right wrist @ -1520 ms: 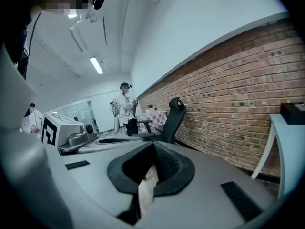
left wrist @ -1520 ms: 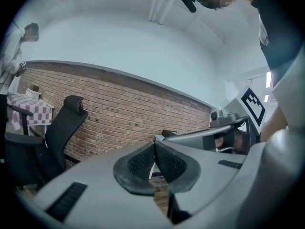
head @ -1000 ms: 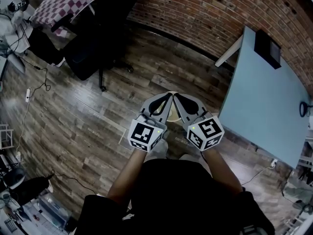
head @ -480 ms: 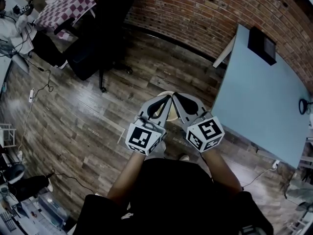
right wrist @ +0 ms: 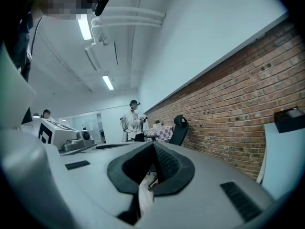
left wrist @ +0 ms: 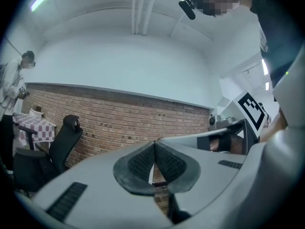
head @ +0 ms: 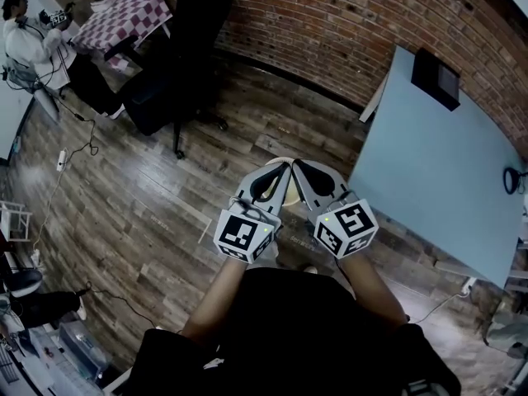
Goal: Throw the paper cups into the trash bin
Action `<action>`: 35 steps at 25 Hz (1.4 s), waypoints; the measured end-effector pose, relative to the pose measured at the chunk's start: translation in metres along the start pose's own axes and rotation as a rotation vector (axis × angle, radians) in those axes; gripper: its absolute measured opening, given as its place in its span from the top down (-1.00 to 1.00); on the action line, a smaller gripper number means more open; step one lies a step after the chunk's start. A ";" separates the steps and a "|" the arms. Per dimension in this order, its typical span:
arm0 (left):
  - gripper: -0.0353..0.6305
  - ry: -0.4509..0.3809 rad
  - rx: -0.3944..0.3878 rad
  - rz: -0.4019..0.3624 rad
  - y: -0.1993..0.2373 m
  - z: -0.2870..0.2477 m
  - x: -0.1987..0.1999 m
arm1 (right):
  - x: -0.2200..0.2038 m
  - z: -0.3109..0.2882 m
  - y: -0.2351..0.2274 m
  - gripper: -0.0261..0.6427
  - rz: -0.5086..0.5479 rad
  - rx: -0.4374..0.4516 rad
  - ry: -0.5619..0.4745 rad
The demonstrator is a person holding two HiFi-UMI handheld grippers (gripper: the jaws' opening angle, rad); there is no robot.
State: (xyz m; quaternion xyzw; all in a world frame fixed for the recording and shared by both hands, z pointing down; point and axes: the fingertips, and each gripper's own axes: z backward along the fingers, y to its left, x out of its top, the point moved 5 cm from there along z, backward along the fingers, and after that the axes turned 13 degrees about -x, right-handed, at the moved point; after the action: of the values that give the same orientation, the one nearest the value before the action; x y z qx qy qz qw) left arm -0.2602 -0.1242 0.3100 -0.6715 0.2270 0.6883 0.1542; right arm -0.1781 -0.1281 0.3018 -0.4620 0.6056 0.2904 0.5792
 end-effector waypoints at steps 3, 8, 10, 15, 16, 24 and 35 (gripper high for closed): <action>0.87 -0.003 0.009 -0.016 -0.017 0.006 0.005 | 0.003 0.017 0.005 0.91 0.008 0.011 -0.014; 0.87 0.000 0.022 -0.046 -0.048 0.007 0.010 | 0.005 0.047 0.004 0.91 0.015 0.021 -0.040; 0.87 0.002 0.023 -0.054 -0.060 0.008 0.012 | 0.006 0.060 0.004 0.91 0.016 0.024 -0.046; 0.87 0.001 0.031 -0.054 -0.089 0.016 0.010 | 0.002 0.087 0.007 0.91 0.006 0.040 -0.049; 0.87 -0.002 0.032 -0.055 -0.093 0.017 0.010 | 0.001 0.091 0.008 0.91 0.004 0.044 -0.051; 0.87 0.003 0.048 -0.063 -0.131 0.024 0.005 | -0.007 0.128 0.010 0.91 0.003 0.063 -0.058; 0.87 0.007 0.070 -0.044 -0.167 0.018 0.000 | -0.012 0.162 -0.001 0.91 0.015 0.060 -0.046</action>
State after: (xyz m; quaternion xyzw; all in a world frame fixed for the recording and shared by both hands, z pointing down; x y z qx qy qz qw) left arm -0.1893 0.0270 0.2922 -0.6730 0.2369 0.6738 0.1920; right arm -0.1082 0.0183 0.2874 -0.4332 0.6040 0.2867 0.6044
